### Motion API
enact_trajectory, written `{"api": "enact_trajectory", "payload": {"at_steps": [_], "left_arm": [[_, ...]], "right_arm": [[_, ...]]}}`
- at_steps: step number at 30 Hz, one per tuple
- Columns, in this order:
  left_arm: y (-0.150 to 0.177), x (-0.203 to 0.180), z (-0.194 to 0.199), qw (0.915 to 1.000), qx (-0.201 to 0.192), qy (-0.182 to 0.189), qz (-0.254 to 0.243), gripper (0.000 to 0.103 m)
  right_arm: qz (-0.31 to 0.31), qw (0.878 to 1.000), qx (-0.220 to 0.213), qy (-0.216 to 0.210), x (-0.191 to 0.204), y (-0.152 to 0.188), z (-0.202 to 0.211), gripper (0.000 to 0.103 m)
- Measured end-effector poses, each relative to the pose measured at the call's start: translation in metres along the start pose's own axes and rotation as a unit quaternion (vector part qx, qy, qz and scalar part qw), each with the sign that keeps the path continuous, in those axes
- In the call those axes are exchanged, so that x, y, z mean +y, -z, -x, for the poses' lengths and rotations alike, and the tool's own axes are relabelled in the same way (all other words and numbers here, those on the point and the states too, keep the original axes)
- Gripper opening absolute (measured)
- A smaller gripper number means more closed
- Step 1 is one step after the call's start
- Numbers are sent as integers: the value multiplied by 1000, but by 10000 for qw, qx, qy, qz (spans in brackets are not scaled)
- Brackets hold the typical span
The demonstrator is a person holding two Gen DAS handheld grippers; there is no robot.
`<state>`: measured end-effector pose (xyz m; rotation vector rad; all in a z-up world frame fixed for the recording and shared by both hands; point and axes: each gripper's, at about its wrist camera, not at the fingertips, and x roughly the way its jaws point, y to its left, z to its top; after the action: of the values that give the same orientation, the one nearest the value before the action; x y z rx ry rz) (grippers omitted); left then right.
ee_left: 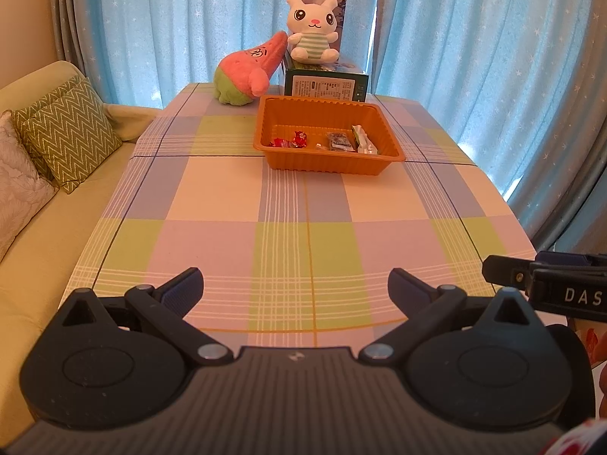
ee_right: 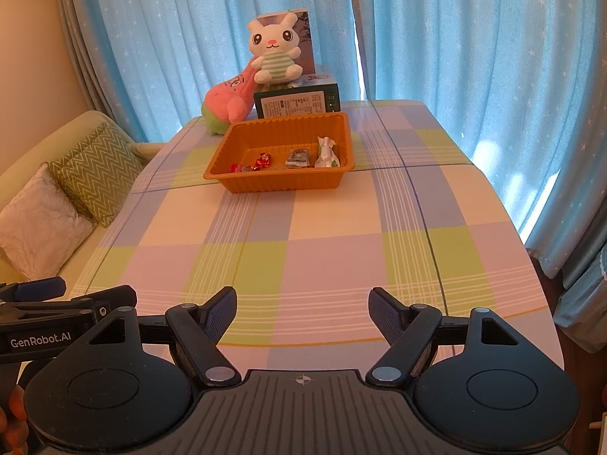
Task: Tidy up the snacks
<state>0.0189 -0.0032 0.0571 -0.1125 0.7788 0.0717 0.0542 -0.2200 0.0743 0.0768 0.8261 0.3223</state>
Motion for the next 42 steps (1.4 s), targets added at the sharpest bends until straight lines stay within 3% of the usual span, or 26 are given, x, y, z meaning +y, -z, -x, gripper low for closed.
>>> {"api": "enact_trajectory", "payload": {"at_steps": [42], "left_arm": [[2, -4, -1, 10000, -49, 5, -2, 103]], "right_arm": [[-2, 10000, 3, -6, -1, 1, 0, 76]]}}
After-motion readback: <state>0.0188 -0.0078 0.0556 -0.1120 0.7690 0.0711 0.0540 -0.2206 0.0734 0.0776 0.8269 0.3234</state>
